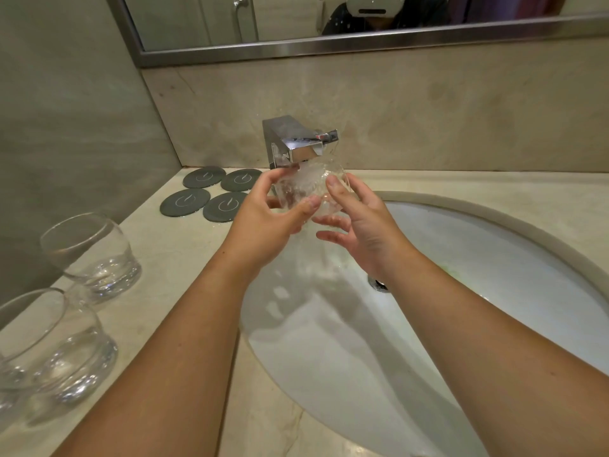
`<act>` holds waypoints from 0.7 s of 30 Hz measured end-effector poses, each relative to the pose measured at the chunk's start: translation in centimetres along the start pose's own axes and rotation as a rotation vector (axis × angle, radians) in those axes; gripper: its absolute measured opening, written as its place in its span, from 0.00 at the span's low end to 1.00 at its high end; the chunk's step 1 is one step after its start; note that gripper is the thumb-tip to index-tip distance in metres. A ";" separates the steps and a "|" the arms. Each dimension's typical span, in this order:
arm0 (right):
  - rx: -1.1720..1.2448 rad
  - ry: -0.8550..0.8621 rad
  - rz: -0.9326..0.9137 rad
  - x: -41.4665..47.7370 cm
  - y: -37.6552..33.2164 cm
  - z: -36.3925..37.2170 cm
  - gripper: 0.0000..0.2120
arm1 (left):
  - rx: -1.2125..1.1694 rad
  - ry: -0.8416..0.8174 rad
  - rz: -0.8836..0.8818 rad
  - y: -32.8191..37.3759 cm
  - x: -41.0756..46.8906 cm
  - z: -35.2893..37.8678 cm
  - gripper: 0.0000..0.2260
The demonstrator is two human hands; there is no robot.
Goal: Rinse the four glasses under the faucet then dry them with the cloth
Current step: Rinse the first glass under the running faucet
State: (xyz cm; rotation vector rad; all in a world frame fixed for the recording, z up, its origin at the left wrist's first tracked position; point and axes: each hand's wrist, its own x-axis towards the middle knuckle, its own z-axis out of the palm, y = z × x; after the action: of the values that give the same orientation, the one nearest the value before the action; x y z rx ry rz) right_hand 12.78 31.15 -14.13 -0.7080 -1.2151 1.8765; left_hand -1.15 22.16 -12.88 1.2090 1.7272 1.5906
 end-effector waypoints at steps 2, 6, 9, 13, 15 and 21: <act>-0.004 -0.007 0.022 -0.1 0.0 0.0 0.44 | -0.028 0.009 -0.019 0.1 0.0 0.2 0.25; 0.013 -0.009 0.044 0.0 0.0 -0.1 0.43 | -0.057 0.010 -0.033 0.1 0.0 0.2 0.20; 0.021 -0.001 0.071 0.3 0.3 -0.1 0.45 | -0.044 0.026 -0.027 0.0 0.1 0.3 0.26; 0.074 0.006 0.162 0.2 0.1 -0.2 0.35 | -0.009 0.028 0.004 -0.2 0.2 0.3 0.31; 0.116 -0.011 0.233 0.0 -0.1 -0.3 0.19 | -0.009 0.025 0.018 -0.2 0.3 0.4 0.30; 0.190 0.019 0.316 0.0 -0.2 -0.4 0.26 | 0.028 0.041 0.028 -0.6 0.5 0.6 0.29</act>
State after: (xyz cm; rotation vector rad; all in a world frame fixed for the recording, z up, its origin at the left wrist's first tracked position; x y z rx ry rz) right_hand 13.18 31.40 -14.09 -0.8480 -0.9374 2.2037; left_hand -1.02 22.96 -13.44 1.2268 1.7714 1.6225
